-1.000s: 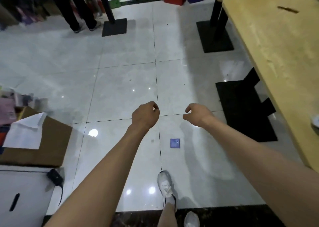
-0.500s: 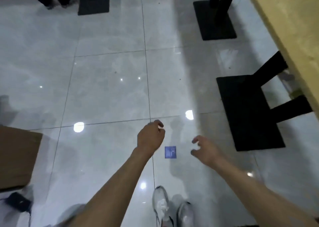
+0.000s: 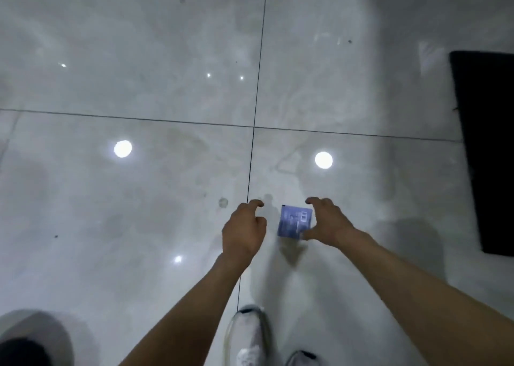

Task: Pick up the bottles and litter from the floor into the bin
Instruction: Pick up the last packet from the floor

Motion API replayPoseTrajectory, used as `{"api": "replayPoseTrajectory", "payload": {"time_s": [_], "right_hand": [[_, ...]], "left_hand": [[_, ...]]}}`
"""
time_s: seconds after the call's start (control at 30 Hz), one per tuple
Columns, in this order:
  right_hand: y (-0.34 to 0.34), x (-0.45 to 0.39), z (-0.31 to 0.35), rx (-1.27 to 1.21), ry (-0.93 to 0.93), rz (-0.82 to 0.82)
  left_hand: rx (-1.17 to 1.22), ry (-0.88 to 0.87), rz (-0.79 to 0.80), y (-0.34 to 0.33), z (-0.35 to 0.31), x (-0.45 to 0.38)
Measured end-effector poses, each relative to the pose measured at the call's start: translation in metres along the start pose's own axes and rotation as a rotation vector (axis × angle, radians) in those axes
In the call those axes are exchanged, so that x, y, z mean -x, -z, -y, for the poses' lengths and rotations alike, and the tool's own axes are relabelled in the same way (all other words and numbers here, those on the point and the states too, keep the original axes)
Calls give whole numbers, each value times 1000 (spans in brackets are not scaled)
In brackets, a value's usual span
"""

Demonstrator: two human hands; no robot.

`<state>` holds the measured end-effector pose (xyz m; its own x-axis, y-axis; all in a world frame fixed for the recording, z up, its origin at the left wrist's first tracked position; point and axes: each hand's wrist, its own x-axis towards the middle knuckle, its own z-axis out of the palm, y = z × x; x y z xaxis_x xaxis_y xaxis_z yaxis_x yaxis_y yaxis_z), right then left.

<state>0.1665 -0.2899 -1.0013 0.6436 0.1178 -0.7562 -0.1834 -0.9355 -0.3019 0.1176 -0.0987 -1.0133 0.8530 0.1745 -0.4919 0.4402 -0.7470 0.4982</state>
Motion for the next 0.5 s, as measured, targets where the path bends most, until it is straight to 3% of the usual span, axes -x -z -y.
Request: {"api": "replayPoseTrajectory", "payload": {"time_s": [0.13,0.37,0.5], "right_hand": [[-42,-65,-4,118,36,14],[-82,-116,-17,422,99,-100],[-78,-131,-26,412,66,-33]], "left_hand": [[2,-71,-37,-36,22,-53],[-54,-140,-62,-64,35,-118],[-63,-166,-90,-66,39,-144]]}}
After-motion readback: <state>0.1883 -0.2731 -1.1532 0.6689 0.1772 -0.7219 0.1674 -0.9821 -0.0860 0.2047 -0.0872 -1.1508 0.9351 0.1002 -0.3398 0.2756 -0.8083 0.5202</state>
